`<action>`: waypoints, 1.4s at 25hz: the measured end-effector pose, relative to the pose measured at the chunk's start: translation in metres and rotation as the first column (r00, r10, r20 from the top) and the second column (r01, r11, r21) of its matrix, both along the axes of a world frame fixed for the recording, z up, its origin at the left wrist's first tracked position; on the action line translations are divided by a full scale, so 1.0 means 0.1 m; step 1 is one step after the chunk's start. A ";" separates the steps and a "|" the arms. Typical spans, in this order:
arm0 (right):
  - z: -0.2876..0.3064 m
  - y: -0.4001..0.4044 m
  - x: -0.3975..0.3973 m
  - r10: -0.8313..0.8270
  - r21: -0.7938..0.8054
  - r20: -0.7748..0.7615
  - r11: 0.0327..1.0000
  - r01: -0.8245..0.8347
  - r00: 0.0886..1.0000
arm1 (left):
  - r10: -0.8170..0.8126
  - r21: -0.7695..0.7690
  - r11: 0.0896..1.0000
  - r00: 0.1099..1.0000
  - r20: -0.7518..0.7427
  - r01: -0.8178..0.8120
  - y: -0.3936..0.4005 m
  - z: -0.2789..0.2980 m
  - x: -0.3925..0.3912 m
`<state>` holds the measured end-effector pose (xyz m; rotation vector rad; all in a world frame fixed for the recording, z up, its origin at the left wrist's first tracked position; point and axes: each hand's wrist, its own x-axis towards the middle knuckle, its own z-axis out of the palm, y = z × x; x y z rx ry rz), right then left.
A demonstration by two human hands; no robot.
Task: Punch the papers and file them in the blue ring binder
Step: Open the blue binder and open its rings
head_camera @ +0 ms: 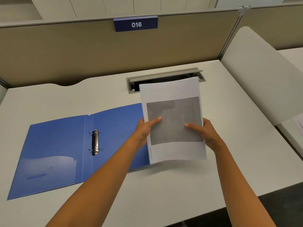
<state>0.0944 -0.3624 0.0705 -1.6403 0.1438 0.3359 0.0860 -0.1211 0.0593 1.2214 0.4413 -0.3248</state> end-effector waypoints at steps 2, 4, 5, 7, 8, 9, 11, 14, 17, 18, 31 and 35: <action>0.00 0.02 0.02 -0.080 0.006 0.049 0.997 0.080 0.996 | -0.053 0.120 0.992 0.994 0.096 0.041 -0.09 0.12 0.05; 0.02 0.07 0.03 -0.180 0.003 0.154 0.983 0.182 0.972 | -0.095 0.217 0.975 0.974 0.204 0.049 -0.16 0.21 0.10; 0.04 0.09 0.04 -0.216 0.006 0.204 0.976 0.220 0.955 | -0.114 0.240 0.969 0.960 0.257 0.051 -0.19 0.23 0.12; 0.06 0.11 0.04 -0.236 0.009 0.273 0.970 0.243 0.933 | -0.134 0.243 0.969 0.936 0.326 0.054 -0.23 0.26 0.14; 0.07 0.11 0.04 -0.230 0.009 0.288 0.971 0.237 0.930 | -0.127 0.236 0.971 0.933 0.337 0.047 -0.23 0.27 0.14; 0.06 0.10 0.03 -0.223 0.013 0.294 0.973 0.229 0.929 | -0.119 0.236 0.971 0.935 0.334 0.039 -0.23 0.25 0.15; 0.05 0.07 0.02 -0.214 0.022 0.293 0.976 0.217 0.932 | -0.109 0.226 0.973 0.944 0.311 0.038 -0.24 0.22 0.15; -0.03 0.03 -0.02 -0.200 0.024 0.283 0.979 0.201 0.938 | -0.134 0.242 0.968 0.953 0.272 0.067 -0.25 0.12 0.14; -0.14 0.01 -0.05 -0.179 0.008 0.264 0.983 0.184 0.948 | -0.171 0.277 0.956 0.952 0.253 0.098 -0.26 0.04 0.12; -0.15 0.01 -0.06 -0.183 0.005 0.256 0.982 0.188 0.949 | -0.183 0.284 0.953 0.950 0.252 0.108 -0.26 0.02 0.11; 0.14 0.22 0.13 0.129 -0.274 0.198 0.959 -0.072 0.972 | -0.076 0.230 0.972 0.992 0.098 0.051 0.16 0.01 0.03; 0.13 0.60 0.14 0.193 -0.311 0.146 0.940 -0.140 0.970 | 0.008 0.231 0.973 0.996 0.084 -0.027 0.46 -0.06 -0.15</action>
